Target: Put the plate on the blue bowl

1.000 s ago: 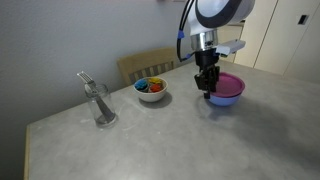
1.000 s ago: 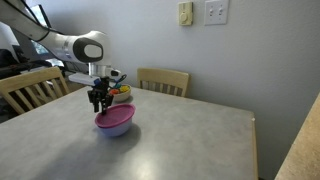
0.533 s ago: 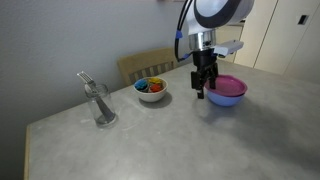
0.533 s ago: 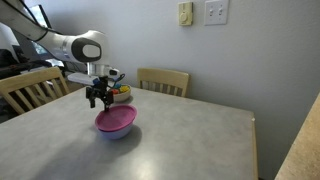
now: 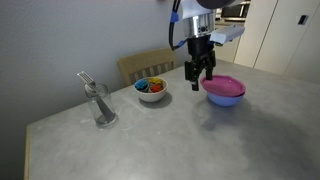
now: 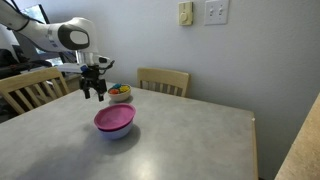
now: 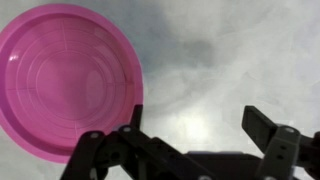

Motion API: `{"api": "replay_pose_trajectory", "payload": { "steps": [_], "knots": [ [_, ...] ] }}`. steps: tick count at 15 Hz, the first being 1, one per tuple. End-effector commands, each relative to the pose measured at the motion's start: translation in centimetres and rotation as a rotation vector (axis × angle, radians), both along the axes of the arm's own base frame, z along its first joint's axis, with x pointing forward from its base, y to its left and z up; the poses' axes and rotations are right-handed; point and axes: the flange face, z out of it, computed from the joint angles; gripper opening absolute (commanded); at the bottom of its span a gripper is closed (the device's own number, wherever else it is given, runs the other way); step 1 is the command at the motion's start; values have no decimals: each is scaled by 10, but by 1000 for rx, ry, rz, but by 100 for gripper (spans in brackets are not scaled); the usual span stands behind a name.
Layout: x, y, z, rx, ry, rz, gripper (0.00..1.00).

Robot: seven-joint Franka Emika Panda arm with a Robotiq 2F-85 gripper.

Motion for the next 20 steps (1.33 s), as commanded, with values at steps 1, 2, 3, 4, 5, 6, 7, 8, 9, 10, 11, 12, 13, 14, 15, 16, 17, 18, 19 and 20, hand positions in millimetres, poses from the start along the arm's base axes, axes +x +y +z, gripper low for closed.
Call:
{"api": "replay_pose_trajectory", "payload": {
  "steps": [1,2,3,4,5,6,7,8,9,10,11,12,13,14,15,16,17,18,19,20],
  "knots": [
    [-20,14,35,-68,-23,5,100],
    [-23,20,44,-72,-16,14,100],
    [-26,26,53,-43,12,40,100],
    [-30,31,58,-22,37,60,100],
    [-34,36,64,1,62,82,100],
    [-38,41,70,18,81,96,100],
    [-42,44,74,40,98,114,100],
    [-47,47,79,62,120,127,100],
    [-50,49,81,74,137,139,100],
    [-54,50,85,91,154,146,100],
    [-57,51,88,107,172,161,100],
    [-60,53,88,135,189,178,100],
    [-61,55,87,181,207,208,100],
    [-61,58,84,234,218,248,100],
    [-59,63,75,280,224,273,100],
    [-56,64,83,203,201,228,100],
    [-57,66,81,232,207,248,100],
    [-57,66,79,243,212,257,100],
    [-57,67,76,247,216,262,100],
    [-57,67,75,248,218,264,100]
  ]
}}
